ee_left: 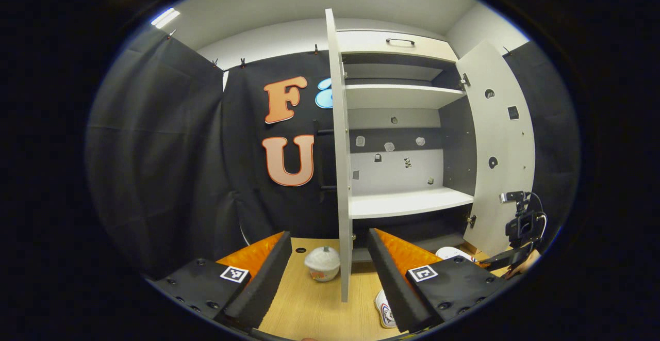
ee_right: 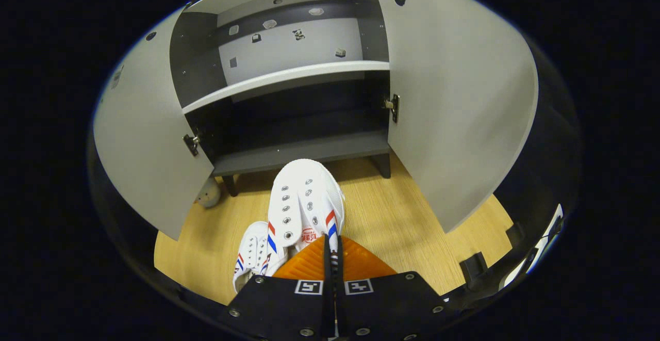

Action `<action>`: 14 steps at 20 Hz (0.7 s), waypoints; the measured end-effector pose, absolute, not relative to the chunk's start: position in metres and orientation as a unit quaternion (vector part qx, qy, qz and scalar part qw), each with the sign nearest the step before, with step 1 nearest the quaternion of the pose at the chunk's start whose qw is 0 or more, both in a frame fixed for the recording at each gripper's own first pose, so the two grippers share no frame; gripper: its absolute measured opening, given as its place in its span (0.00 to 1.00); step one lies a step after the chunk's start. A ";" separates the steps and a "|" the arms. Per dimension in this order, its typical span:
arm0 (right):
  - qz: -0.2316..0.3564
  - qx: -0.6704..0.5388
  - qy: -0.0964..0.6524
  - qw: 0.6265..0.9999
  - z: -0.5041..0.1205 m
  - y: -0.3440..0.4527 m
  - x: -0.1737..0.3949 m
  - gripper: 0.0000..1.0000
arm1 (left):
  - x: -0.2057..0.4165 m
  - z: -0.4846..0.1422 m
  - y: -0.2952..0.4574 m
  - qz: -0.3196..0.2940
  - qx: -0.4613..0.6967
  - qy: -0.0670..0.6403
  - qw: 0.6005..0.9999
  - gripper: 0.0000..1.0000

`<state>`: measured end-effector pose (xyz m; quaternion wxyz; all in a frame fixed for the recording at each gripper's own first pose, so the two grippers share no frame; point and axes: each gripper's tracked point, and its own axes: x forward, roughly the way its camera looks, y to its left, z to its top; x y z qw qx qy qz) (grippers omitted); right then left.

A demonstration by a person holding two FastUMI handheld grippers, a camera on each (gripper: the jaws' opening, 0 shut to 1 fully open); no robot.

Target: Grab one shoe with the right hand and put it into the shoe cabinet, grab the other shoe with the left hand and put it into the shoe cabinet; then close the right door with the right hand and the left door with the left hand.

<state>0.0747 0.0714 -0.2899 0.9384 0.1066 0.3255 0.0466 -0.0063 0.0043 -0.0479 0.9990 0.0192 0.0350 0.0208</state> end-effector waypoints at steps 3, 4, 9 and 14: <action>0.055 0.105 0.299 0.947 -0.246 0.076 0.093 0.01 | -0.005 -0.052 0.004 0.019 0.022 0.036 0.999 0.94; 0.057 0.107 0.291 0.949 -0.230 0.078 0.098 0.01 | -0.005 -0.053 0.003 0.017 0.020 0.037 0.999 0.96; 0.057 0.112 0.253 0.959 -0.159 0.077 0.131 0.01 | -0.004 -0.059 0.000 0.012 0.009 0.043 0.999 0.94; 0.051 0.125 0.223 0.966 -0.111 0.080 0.189 0.01 | -0.007 -0.064 0.005 0.018 0.016 0.046 0.999 0.96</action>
